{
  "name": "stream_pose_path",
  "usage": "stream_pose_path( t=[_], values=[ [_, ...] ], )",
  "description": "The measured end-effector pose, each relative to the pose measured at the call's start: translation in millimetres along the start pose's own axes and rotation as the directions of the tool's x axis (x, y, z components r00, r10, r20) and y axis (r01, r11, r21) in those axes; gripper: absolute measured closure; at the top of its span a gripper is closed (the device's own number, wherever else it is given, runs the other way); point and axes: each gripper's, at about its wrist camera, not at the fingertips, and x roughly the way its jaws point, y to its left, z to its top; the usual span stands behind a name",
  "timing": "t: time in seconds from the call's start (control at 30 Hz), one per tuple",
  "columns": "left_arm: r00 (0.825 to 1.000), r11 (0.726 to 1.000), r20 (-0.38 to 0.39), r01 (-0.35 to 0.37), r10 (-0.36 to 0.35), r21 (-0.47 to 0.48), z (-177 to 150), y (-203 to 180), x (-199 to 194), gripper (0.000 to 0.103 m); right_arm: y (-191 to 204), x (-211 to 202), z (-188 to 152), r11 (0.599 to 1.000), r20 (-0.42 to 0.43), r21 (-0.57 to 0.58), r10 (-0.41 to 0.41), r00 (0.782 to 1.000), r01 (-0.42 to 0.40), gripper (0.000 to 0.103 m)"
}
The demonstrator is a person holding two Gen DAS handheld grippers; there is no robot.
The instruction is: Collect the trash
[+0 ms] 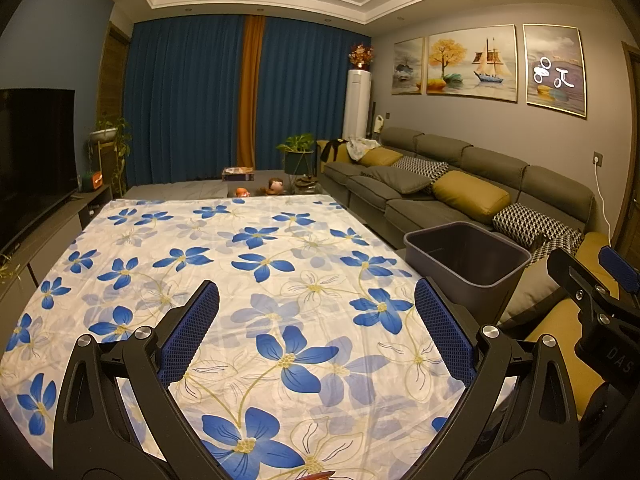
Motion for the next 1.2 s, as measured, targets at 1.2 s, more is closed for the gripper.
stream_pose_path(
  t=[1.2],
  values=[
    [1.0,1.0,0.004,-0.002,0.002,-0.001,3.6,-2.1,0.6,0.007,0.6,-1.0,-0.7,1.0,0.002,0.001,0.0,1.0,0.0,0.005]
  ],
)
